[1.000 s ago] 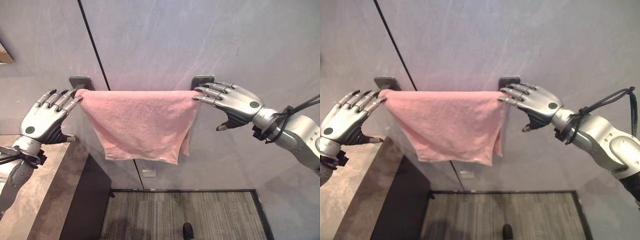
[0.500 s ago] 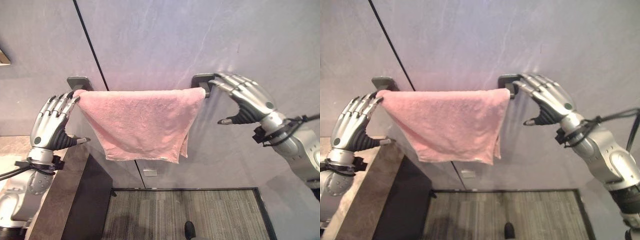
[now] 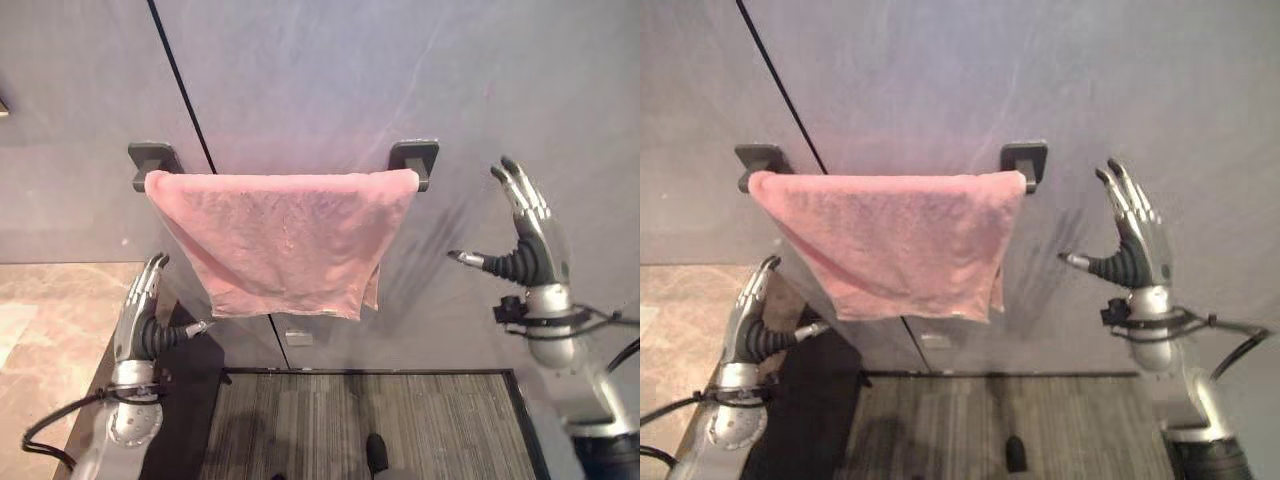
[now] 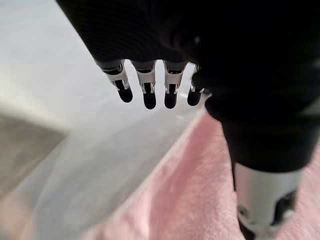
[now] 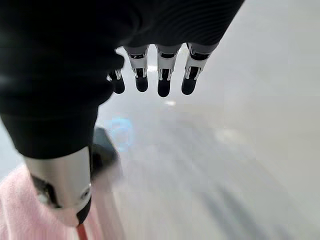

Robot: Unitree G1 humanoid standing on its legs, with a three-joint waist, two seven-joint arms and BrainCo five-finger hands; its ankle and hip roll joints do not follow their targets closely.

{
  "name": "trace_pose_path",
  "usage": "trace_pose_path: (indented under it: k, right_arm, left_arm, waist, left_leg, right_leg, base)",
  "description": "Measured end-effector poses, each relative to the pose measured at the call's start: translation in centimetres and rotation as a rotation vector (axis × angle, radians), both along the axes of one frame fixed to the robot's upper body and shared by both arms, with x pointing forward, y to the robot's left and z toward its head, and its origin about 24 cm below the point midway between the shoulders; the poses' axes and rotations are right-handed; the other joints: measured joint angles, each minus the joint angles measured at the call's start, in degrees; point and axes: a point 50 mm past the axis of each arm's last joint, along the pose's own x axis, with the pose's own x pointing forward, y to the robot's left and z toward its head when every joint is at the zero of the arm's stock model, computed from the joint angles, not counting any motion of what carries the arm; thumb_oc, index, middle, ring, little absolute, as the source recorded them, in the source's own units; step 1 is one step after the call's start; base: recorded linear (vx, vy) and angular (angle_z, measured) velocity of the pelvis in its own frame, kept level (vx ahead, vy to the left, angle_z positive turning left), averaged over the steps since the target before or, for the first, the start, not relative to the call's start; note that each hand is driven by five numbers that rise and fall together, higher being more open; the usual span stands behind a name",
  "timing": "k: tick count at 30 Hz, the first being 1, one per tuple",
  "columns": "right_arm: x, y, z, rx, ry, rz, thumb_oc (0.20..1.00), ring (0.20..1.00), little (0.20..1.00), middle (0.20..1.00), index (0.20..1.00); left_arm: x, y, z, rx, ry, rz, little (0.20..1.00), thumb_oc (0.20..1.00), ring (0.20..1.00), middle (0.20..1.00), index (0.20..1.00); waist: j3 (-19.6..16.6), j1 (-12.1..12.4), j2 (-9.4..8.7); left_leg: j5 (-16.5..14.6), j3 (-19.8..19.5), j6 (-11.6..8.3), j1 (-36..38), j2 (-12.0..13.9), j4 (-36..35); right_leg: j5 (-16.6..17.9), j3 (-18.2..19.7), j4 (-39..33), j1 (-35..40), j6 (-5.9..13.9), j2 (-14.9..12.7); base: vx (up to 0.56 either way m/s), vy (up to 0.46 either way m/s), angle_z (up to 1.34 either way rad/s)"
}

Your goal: Put brush and paste in cup on sink, flatten towel.

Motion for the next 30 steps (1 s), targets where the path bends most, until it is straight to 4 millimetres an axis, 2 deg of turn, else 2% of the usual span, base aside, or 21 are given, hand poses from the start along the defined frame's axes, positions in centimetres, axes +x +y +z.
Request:
trace_pose_path:
  k: [1, 2, 6, 10, 11, 13, 14, 16, 18, 24, 27, 30]
  right_arm:
    - [-1.1, -1.2, -3.2, 0.136, 0.139, -0.045, 1.0, 1.0, 1.0, 1.0, 1.0]
    - [-1.2, -1.5, -3.8, 0.16, 0.173, -0.056, 1.0, 1.0, 1.0, 1.0, 1.0]
    - [-2.2, -2.9, -7.3, 0.451, 0.325, -0.076, 1.0, 1.0, 1.0, 1.0, 1.0]
    - [-2.4, -3.1, -11.1, 0.666, 0.49, -0.073, 1.0, 1.0, 1.0, 1.0, 1.0]
    - [-2.1, -3.1, -12.6, 0.703, 0.556, -0.076, 1.0, 1.0, 1.0, 1.0, 1.0]
    - [-1.6, -2.5, -13.6, 0.698, 0.608, -0.058, 1.0, 1.0, 1.0, 1.0, 1.0]
    - [-0.9, -2.0, -14.1, 0.686, 0.656, -0.031, 1.0, 1.0, 1.0, 1.0, 1.0]
    - [0.2, -0.4, -14.0, 0.659, 0.701, 0.062, 1.0, 1.0, 1.0, 1.0, 1.0]
    - [0.9, 0.0, -14.1, 0.658, 0.722, 0.08, 1.0, 1.0, 1.0, 1.0, 1.0]
    - [1.4, 1.2, -14.7, 0.691, 0.764, 0.117, 1.0, 1.0, 1.0, 1.0, 1.0]
    - [1.9, 2.9, -15.0, 0.711, 0.789, 0.159, 1.0, 1.0, 1.0, 1.0, 1.0]
    - [2.0, 3.7, -15.3, 0.738, 0.802, 0.177, 1.0, 1.0, 1.0, 1.0, 1.0]
  left_arm:
    - [-1.2, 0.2, -2.2, -0.125, 0.068, 0.061, 1.0, 1.0, 1.0, 1.0, 1.0]
    - [-1.6, 0.4, -2.8, -0.143, 0.097, 0.074, 1.0, 1.0, 1.0, 1.0, 1.0]
    - [-3.3, 0.7, -5.5, -0.157, 0.283, 0.008, 1.0, 1.0, 1.0, 1.0, 1.0]
    - [-3.9, 1.0, -8.2, -0.106, 0.479, -0.074, 1.0, 1.0, 1.0, 1.0, 1.0]
    - [-3.6, 0.5, -8.8, -0.019, 0.562, -0.193, 1.0, 1.0, 1.0, 1.0, 1.0]
    - [-3.2, -0.1, -9.3, 0.023, 0.599, -0.253, 1.0, 1.0, 1.0, 1.0, 1.0]
    - [-3.1, -0.2, -10.3, 0.041, 0.65, -0.277, 1.0, 1.0, 1.0, 1.0, 1.0]
    - [-2.6, -0.7, -11.8, 0.059, 0.729, -0.3, 1.0, 1.0, 1.0, 1.0, 1.0]
    - [-2.7, -1.1, -12.5, 0.058, 0.763, -0.315, 1.0, 1.0, 1.0, 1.0, 1.0]
    - [-2.4, -1.5, -13.2, 0.071, 0.804, -0.324, 1.0, 1.0, 1.0, 1.0, 1.0]
    - [-1.2, -1.9, -13.1, 0.079, 0.791, -0.333, 1.0, 1.0, 1.0, 1.0, 1.0]
    - [-0.7, -2.3, -12.9, 0.087, 0.777, -0.35, 1.0, 1.0, 1.0, 1.0, 1.0]
  waist:
    - [0.38, -0.21, -0.09]
    - [0.64, -0.32, -0.03]
    - [1.18, -0.06, 0.1]
    - [1.73, 0.03, 0.52]
    - [1.98, 0.02, 0.7]
    - [2.1, 0.0, 0.9]
    - [2.04, -0.1, 1.0]
    - [1.99, -0.14, 1.03]
    - [1.95, -0.09, 1.03]
    - [1.88, -0.02, 0.91]
    - [1.63, -0.03, 0.66]
    - [1.1, -0.05, 0.04]
  left_leg:
    - [0.01, -0.08, 0.0, -0.1, 0.08, 0.01]
    - [0.01, -0.06, 0.0, -0.1, 0.08, 0.01]
    - [0.01, -0.25, 0.01, -0.23, 0.09, -0.1]
    - [-0.11, -1.07, 0.25, -0.41, 0.1, -0.26]
    - [0.06, -1.19, 0.12, -0.34, 0.11, -0.06]
    - [0.28, -1.13, -0.17, -0.35, 0.1, 0.0]
    - [0.39, -0.99, -0.14, -0.28, 0.08, 0.0]
    - [0.41, -0.96, -0.17, -0.29, 0.2, 0.0]
    - [0.42, -0.92, -0.17, -0.17, 0.22, 0.01]
    - [0.42, -0.45, -0.17, 0.55, 0.21, 0.01]
    - [0.33, 0.25, -0.07, 1.71, 0.21, -0.01]
    - [0.18, 0.25, 0.17, 1.77, 0.2, -0.11]
  right_leg:
    - [-0.01, -0.36, 0.08, 0.01, -0.03, 0.01]
    - [-0.01, -0.36, 0.02, -0.01, -0.03, 0.0]
    - [-0.22, -0.55, -0.04, 0.23, 0.12, -0.04]
    - [-0.11, -0.8, -0.06, 0.31, 0.1, -0.1]
    - [-0.03, -0.9, -0.05, 0.26, 0.05, -0.09]
    - [0.09, -0.9, -0.06, 0.2, -0.03, -0.09]
    - [0.19, -0.87, -0.05, 0.2, -0.13, -0.1]
    - [0.09, -0.87, -0.05, 0.12, -0.02, 0.0]
    - [0.2, -0.85, -0.05, 0.22, -0.17, 0.02]
    - [0.28, -0.64, -0.05, 0.71, -0.26, 0.06]
    - [0.14, -0.2, -0.06, 1.58, -0.01, 0.11]
    - [0.19, -0.08, -0.05, 1.59, -0.16, 0.17]
  base:
    - [-0.04, -0.015, 0.06]
    - [-0.03, -0.01, 0.04]
    - [0.0, 0.001, 0.01]
    - [-0.02, 0.005, 0.05]
    - [-0.04, 0.012, 0.09]
    - [-0.04, 0.008, -0.01]
    - [-0.01, 0.009, -0.04]
    - [-0.01, 0.003, -0.02]
    - [0.0, 0.0, 0.0]
    - [0.0, 0.005, -0.04]
    - [-0.01, 0.01, -0.08]
    - [0.0, 0.005, -0.02]
